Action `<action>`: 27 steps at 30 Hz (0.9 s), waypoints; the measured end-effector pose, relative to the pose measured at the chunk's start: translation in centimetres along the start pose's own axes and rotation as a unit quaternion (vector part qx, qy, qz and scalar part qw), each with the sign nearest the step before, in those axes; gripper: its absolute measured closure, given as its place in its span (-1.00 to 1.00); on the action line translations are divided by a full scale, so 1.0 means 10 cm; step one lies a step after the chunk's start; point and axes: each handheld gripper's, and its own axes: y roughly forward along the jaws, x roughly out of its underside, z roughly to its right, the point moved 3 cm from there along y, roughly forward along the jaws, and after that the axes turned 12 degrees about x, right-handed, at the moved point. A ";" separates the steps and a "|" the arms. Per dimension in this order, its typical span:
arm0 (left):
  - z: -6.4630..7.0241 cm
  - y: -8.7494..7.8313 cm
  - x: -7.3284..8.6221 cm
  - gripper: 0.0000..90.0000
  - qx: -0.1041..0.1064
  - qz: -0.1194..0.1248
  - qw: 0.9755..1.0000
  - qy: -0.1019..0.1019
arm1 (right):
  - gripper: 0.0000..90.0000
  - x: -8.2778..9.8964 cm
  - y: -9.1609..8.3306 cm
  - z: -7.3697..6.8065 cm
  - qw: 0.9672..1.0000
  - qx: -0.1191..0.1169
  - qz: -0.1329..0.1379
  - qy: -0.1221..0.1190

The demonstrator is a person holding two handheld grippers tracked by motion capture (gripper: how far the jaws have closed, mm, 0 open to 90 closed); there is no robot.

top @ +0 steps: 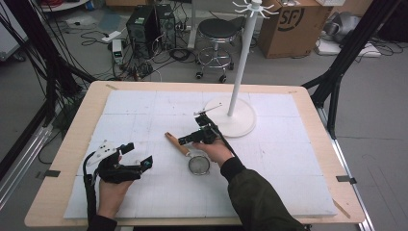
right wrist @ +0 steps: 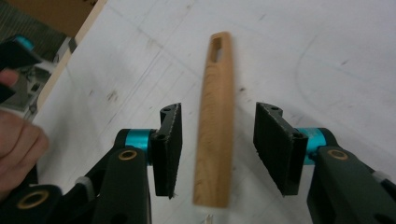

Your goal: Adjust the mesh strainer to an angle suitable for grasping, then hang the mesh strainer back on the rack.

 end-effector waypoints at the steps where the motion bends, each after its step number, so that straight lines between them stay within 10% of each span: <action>1: 0.00 0.00 0.00 -0.96 0.001 0.000 1.000 0.000 | 0.13 0.01 -0.02 -0.03 1.000 0.001 -0.005 -0.002; 27: 0.01 -0.01 0.00 -0.96 0.000 0.002 1.000 0.002 | 0.18 0.18 0.08 -0.20 0.995 0.053 -0.056 -0.058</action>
